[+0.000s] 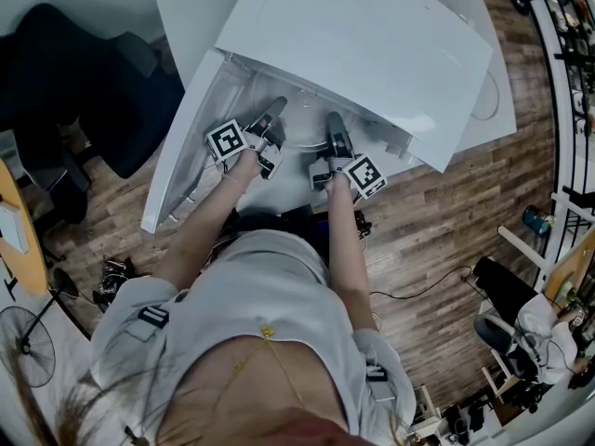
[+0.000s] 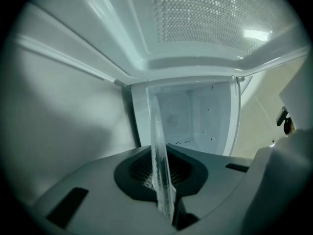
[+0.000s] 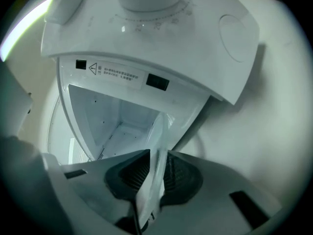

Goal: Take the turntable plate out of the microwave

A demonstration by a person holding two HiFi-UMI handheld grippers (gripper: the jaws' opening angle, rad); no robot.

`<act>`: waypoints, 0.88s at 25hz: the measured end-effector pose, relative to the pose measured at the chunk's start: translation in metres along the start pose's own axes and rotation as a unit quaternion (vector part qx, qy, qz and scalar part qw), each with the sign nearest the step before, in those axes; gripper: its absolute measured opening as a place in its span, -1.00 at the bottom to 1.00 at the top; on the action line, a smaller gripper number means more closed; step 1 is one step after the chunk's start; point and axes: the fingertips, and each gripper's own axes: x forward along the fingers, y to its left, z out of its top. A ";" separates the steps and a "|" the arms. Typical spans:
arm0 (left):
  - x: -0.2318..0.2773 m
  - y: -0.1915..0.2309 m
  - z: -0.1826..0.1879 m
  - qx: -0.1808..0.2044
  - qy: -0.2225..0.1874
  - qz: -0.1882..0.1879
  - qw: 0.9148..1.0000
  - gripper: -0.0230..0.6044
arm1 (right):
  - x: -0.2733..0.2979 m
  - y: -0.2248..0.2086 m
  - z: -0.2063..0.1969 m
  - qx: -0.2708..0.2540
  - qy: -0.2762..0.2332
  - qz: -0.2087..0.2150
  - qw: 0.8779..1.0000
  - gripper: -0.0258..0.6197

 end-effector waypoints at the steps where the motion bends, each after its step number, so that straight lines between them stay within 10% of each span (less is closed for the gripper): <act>1: -0.002 -0.001 -0.001 -0.002 -0.001 -0.001 1.000 -0.78 | -0.001 0.001 -0.001 0.002 -0.001 0.002 1.000 -0.72; 22: -0.036 -0.038 -0.020 0.015 0.003 -0.015 1.000 -0.78 | -0.037 0.046 -0.007 -0.045 0.000 0.053 0.998 -0.73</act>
